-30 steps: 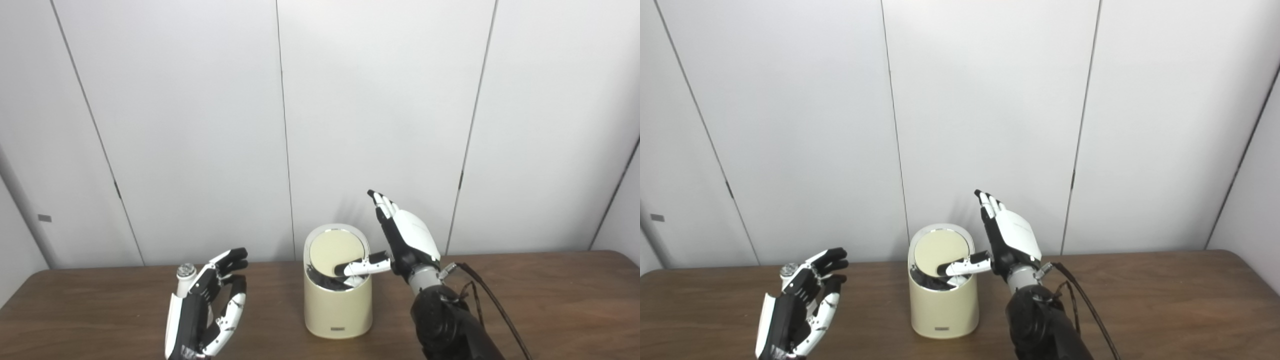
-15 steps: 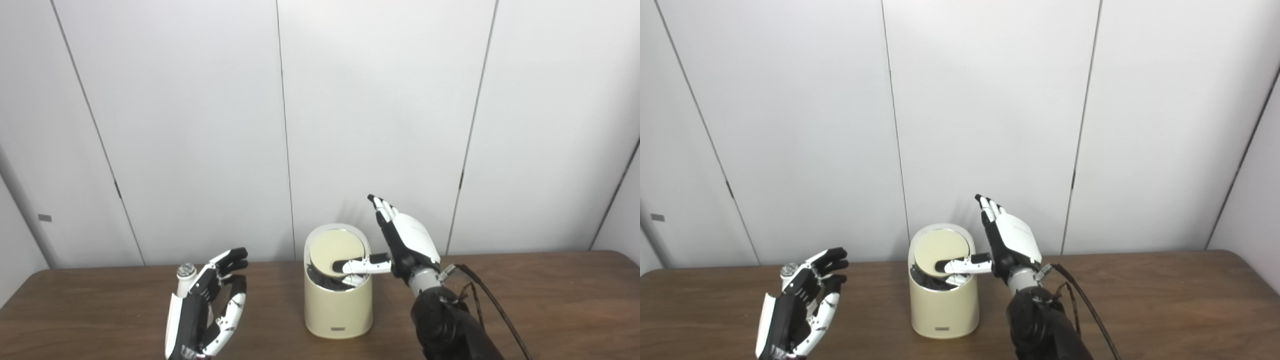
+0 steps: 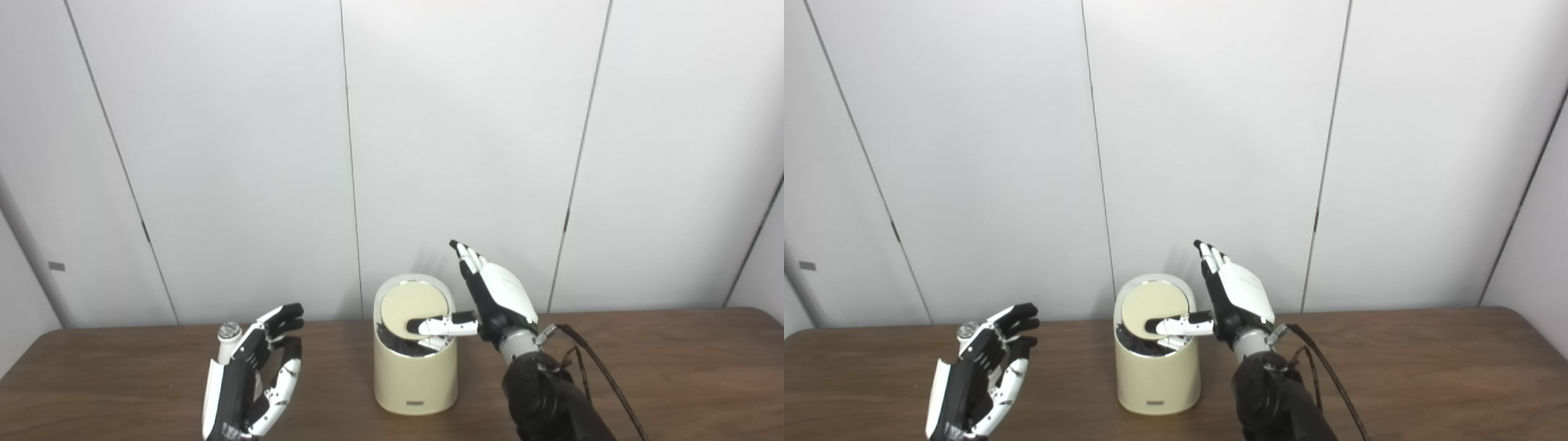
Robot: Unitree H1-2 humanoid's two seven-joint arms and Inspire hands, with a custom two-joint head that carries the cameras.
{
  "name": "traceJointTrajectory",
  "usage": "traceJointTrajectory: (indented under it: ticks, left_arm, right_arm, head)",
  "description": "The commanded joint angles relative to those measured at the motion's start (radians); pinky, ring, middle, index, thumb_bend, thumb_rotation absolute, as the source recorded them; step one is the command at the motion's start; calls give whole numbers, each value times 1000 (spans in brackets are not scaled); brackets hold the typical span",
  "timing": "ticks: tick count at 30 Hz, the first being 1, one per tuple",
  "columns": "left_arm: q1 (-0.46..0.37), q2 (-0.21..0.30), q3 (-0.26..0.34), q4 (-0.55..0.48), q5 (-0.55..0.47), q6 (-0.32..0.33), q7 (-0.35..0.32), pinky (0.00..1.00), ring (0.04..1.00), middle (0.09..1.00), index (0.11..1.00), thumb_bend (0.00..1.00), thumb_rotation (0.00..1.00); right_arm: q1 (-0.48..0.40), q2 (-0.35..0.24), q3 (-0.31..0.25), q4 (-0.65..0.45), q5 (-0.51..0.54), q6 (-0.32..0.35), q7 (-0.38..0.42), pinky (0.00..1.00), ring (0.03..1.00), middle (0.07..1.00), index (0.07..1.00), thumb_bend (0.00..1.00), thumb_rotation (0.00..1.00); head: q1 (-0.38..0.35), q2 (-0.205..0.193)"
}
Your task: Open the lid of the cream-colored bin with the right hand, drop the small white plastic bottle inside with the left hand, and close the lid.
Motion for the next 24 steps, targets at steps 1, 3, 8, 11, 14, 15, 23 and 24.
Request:
traceJointTrajectory:
  ticks: [1, 3, 8, 11, 14, 15, 23, 24]
  left_arm:
    - [-22, 1, 2, -42, 2, -20, 4, 661, 749, 780, 772, 240, 420]
    - [-23, 2, 3, -42, 0, -22, 4, 659, 747, 779, 771, 240, 417]
    - [-23, 1, 1, -44, -15, -19, -2, 662, 750, 781, 772, 247, 425]
    - [-23, 1, 2, -45, -17, -17, -3, 667, 753, 784, 774, 252, 428]
    - [-23, 1, 2, -43, -14, -17, -1, 663, 751, 782, 772, 251, 429]
    - [-23, 2, 3, -43, -15, -17, -2, 665, 752, 782, 772, 253, 429]
    - [-22, 1, 3, -42, 5, -19, 5, 661, 750, 779, 768, 250, 427]
    - [-22, 1, 3, -42, 3, -20, 4, 662, 751, 779, 768, 249, 425]
  right_arm:
    - [-39, -3, -2, -20, -7, -9, -10, 934, 1000, 1000, 989, 881, 391]
    - [-38, -4, 0, -22, -9, -8, -10, 932, 1000, 1000, 987, 897, 346]
    - [-36, -2, -1, -28, -9, -4, -7, 925, 1000, 1000, 986, 912, 307]
    - [-34, -2, -5, -29, 0, -8, -7, 932, 1000, 1000, 992, 844, 500]
    - [-29, -2, -10, -36, 8, -9, -3, 945, 1000, 1000, 997, 815, 702]
    - [-28, -2, -11, -38, 10, -8, -2, 948, 1000, 1000, 998, 809, 768]
    - [-20, -7, -17, -57, 27, -12, 10, 966, 1000, 1000, 998, 809, 988]
    - [-19, -8, -17, -58, 29, -13, 11, 966, 1000, 1000, 997, 811, 994]
  head:
    - [-1, 3]
    - [-1, 5]
    - [-2, 4]
    - [-3, 3]
    - [-3, 3]
    - [-3, 3]
    - [-3, 4]
    - [-3, 4]
